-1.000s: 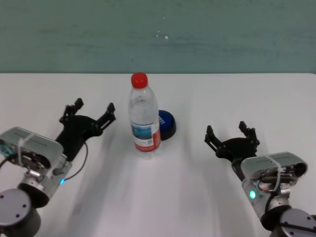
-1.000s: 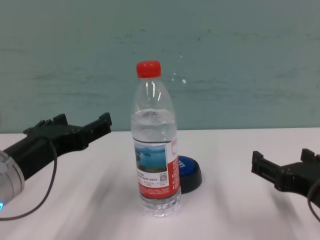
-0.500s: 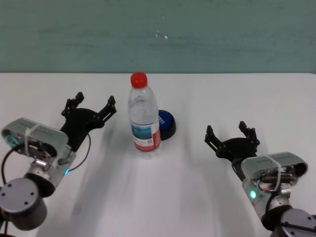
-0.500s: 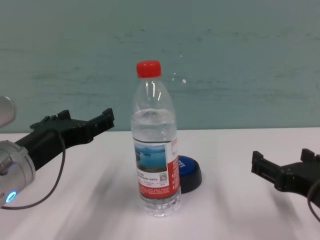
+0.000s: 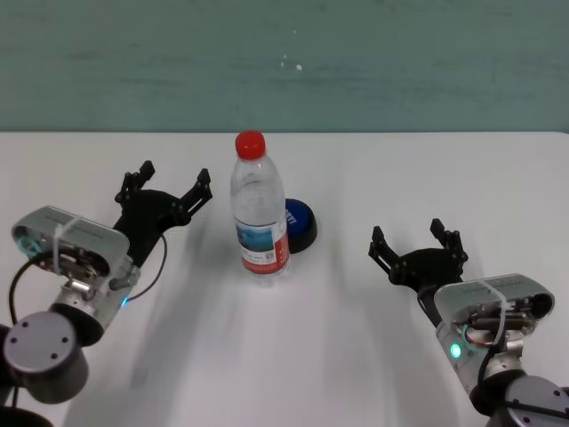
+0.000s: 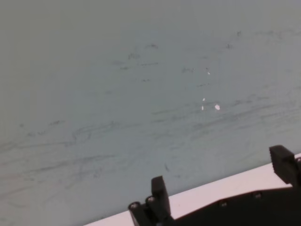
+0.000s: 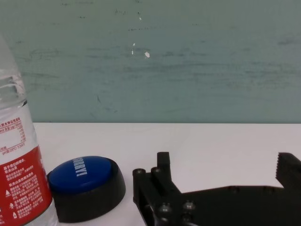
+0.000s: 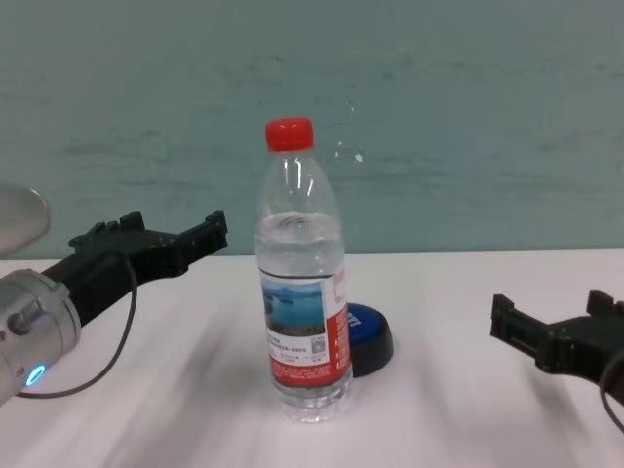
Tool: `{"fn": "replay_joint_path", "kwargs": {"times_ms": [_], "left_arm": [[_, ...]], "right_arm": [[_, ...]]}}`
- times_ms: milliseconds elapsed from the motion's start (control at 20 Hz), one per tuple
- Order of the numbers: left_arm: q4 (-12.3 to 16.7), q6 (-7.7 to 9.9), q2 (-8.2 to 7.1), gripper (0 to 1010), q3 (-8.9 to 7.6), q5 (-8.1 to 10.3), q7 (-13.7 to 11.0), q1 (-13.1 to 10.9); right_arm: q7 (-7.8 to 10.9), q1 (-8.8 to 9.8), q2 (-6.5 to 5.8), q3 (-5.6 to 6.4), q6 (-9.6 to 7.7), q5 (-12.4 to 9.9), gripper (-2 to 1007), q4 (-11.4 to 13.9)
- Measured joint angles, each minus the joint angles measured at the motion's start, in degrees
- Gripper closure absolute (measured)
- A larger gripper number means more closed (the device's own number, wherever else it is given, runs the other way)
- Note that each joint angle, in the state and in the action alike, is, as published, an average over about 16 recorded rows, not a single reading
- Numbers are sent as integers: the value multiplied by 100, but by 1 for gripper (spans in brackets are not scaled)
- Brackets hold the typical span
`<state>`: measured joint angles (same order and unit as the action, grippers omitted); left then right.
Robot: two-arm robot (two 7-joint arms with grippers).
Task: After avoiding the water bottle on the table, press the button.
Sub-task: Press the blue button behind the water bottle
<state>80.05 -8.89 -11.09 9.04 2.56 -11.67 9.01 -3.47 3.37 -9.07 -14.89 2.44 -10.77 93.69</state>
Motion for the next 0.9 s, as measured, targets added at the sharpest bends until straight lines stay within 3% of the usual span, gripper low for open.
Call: {"fn": "replay_joint_path", "kwargs": {"times_ms": [900], "left_arm": [[-196,-116,-61,0,80,-43,-118,128]], "right_arm": [[0,0,0,0,0,0,1,0]]}}
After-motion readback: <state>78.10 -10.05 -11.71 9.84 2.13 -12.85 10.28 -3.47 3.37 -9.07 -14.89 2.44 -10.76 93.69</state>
